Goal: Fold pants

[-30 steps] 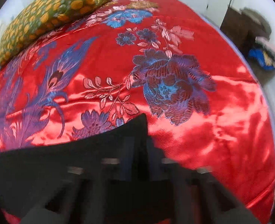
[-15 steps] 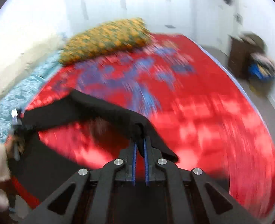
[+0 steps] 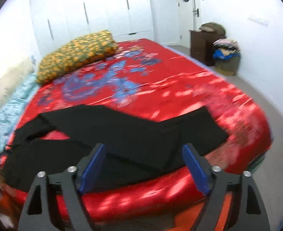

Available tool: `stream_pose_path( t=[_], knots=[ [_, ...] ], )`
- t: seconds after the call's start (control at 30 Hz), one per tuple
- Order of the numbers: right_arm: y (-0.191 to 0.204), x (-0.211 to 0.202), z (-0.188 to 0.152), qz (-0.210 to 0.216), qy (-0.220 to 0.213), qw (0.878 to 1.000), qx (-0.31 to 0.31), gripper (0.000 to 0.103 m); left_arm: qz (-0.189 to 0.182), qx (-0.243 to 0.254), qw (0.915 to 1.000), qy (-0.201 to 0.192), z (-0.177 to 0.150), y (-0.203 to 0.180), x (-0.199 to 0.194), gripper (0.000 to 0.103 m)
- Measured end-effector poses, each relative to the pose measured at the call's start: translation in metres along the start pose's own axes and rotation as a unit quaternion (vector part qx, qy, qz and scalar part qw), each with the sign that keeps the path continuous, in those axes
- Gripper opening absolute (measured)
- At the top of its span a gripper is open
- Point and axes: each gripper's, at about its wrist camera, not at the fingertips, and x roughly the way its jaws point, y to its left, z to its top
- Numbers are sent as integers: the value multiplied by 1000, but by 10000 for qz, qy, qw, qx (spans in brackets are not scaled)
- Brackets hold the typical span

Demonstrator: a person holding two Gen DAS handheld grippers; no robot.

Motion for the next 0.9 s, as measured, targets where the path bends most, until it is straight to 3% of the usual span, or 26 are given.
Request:
stream_pose_path(
  t=[0.07, 0.2, 0.33, 0.47, 0.57, 0.7, 0.9],
  knots=[
    [26, 5, -17, 282, 111, 9995, -7, 85, 80, 67, 9999, -29, -22, 0, 2, 102],
    [71, 12, -48, 675, 432, 9956, -478, 85, 4, 265, 9996, 117, -30, 1, 8, 102],
    [103, 17, -65, 367, 434, 9900, -1288, 87, -84, 259, 9996, 76, -32, 4, 4, 102],
    [106, 19, -72, 279, 229, 9875, -1537, 87, -95, -1, 9997, 223, -33, 15, 11, 102],
    [93, 19, -66, 465, 98, 9902, -1310, 87, -80, -271, 9994, 199, -31, 26, 12, 102],
    [66, 30, -61, 906, 269, 9944, -482, 87, -35, -490, 9986, 200, -30, 34, 15, 102],
    [35, 58, -56, 1622, 462, 9842, 534, 86, 38, -354, 9991, 247, -30, 27, 22, 102]
  ],
)
